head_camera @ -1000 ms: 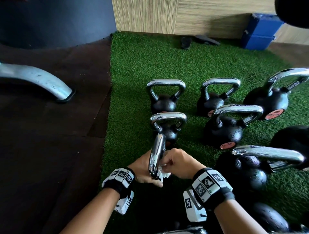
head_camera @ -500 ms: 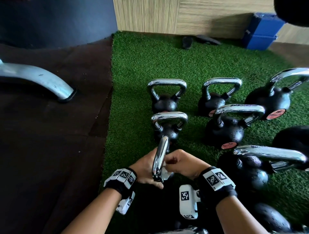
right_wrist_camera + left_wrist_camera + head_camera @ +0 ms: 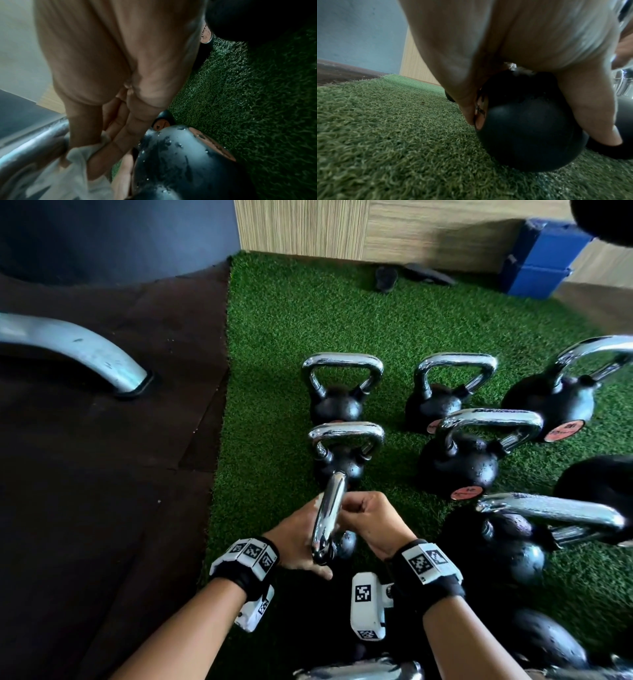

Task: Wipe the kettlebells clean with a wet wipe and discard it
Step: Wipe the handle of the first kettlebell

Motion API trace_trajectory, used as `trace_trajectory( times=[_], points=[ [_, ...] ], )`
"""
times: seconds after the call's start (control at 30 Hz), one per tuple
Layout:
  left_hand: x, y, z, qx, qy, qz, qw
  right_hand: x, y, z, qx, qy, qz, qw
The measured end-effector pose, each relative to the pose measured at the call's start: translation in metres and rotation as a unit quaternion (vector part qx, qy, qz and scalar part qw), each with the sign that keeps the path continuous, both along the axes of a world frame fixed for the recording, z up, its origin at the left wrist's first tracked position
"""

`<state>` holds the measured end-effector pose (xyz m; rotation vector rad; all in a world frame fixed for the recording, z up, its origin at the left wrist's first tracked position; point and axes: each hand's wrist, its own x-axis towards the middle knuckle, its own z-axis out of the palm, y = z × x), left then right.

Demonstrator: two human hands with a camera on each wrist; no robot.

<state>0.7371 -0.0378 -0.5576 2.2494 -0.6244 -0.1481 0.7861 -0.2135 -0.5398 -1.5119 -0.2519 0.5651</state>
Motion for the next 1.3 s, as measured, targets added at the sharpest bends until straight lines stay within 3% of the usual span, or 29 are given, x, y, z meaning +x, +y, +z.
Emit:
trace_trajectory(
  times=[0.1, 0.23, 0.4, 0.5, 0.57, 0.67, 0.8, 0.93, 1.03, 1.13, 1.23, 1.3],
  points=[
    [-0.002, -0.001, 0.003, -0.009, 0.009, 0.002, 1.000, -0.003, -0.002, -0.001, -0.013, 0.003, -0.006, 1.000],
    [-0.004, -0.003, 0.006, -0.035, -0.032, -0.013, 0.999, 0.004, 0.001, 0.000, -0.023, 0.017, -0.106, 0.994],
    [-0.002, -0.006, 0.010, 0.023, -0.061, -0.047, 0.997, 0.000, 0.005, 0.000, -0.026, 0.031, -0.184, 0.982],
    [-0.002, -0.008, 0.006, -0.020, -0.069, -0.035, 0.997, 0.000, 0.009, -0.001, -0.055, 0.049, -0.214, 0.974],
    [-0.004, -0.007, 0.004, -0.053, -0.036, -0.006, 0.998, 0.002, 0.011, -0.001, -0.072, 0.073, -0.220, 0.970],
    [-0.007, -0.006, -0.003, -0.031, 0.005, 0.007, 0.999, 0.002, 0.013, 0.001, -0.109, 0.086, -0.222, 0.965],
    [-0.009, -0.009, -0.007, 0.029, 0.008, 0.019, 0.999, -0.003, 0.015, 0.005, -0.174, 0.093, -0.205, 0.959],
    [-0.007, -0.007, -0.010, 0.024, 0.010, 0.013, 1.000, 0.001, 0.013, 0.011, -0.240, 0.094, -0.170, 0.951],
    [-0.004, -0.004, -0.007, 0.097, -0.010, 0.006, 0.995, 0.000, 0.005, 0.023, -0.315, 0.056, -0.082, 0.944],
    [-0.014, -0.002, -0.008, 0.180, -0.008, 0.027, 0.983, -0.002, -0.012, 0.039, -0.355, -0.028, -0.060, 0.932],
    [-0.033, -0.006, -0.003, 0.123, 0.004, 0.114, 0.986, -0.001, -0.017, 0.064, -0.362, -0.170, -0.046, 0.916],
    [-0.039, -0.009, 0.004, 0.079, 0.013, 0.165, 0.983, 0.004, -0.010, 0.078, -0.366, -0.259, 0.025, 0.894]
  ],
)
